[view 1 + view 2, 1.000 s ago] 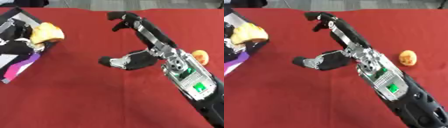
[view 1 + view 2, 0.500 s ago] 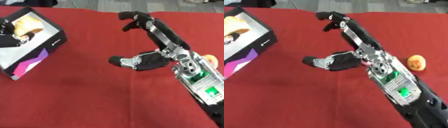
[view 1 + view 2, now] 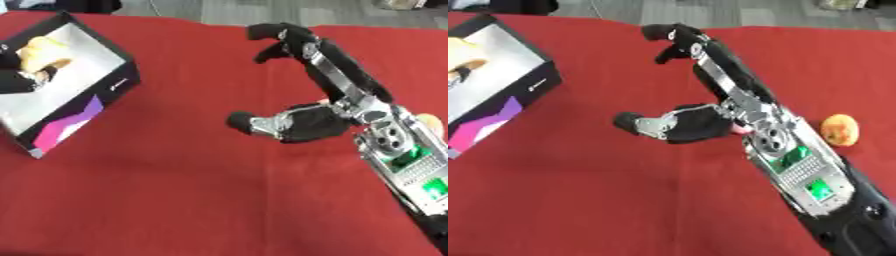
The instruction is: Pick up the objects with one hand, pass them to the other hand, and then place them into the box on the other side of the table.
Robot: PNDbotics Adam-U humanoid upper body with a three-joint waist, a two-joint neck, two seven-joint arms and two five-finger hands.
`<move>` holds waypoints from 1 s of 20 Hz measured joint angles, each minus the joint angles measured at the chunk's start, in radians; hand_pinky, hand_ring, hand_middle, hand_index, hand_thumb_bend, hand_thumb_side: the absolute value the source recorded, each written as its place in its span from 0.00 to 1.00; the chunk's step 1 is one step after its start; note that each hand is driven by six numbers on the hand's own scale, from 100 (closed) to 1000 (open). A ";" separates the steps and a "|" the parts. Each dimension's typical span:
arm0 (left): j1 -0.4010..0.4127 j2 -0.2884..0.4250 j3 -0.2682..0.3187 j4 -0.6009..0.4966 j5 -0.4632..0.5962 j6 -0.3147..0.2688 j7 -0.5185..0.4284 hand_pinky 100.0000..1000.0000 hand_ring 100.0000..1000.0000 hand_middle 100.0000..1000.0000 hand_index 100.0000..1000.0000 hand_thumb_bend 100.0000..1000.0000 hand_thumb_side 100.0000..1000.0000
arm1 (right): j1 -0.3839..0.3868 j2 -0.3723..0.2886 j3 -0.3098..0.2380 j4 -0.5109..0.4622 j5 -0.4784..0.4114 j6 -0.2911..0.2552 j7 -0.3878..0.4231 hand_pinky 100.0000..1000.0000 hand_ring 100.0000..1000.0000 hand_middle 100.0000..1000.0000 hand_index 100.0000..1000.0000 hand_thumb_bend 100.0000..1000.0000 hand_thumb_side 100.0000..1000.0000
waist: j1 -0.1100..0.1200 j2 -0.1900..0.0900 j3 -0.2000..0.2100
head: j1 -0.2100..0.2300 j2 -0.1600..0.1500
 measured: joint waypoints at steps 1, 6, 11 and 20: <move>-0.004 -0.001 0.001 0.015 -0.011 0.001 0.002 0.78 0.59 0.42 0.41 0.40 0.00 | 0.000 0.000 0.000 -0.002 0.000 0.000 0.000 0.84 0.72 0.83 0.90 0.59 0.38 | 0.000 0.000 0.000 | 0.002 -0.001; -0.021 -0.018 0.005 0.080 -0.049 0.008 0.013 0.82 0.65 0.53 0.56 0.51 0.00 | 0.000 0.000 0.000 -0.003 -0.005 0.000 0.000 0.84 0.72 0.83 0.90 0.59 0.38 | 0.000 0.000 -0.001 | 0.006 -0.005; -0.027 -0.026 0.005 0.113 -0.074 0.000 -0.018 0.84 0.72 0.60 0.67 0.59 0.05 | 0.001 0.000 -0.001 -0.005 -0.008 0.001 0.000 0.84 0.72 0.83 0.89 0.59 0.38 | 0.000 0.000 -0.003 | 0.007 -0.005; -0.034 -0.028 0.010 0.127 -0.115 -0.002 -0.052 0.84 0.72 0.60 0.67 0.58 0.06 | 0.005 0.000 -0.004 -0.006 -0.009 0.001 0.000 0.85 0.72 0.83 0.89 0.59 0.38 | 0.000 0.000 -0.004 | 0.006 -0.005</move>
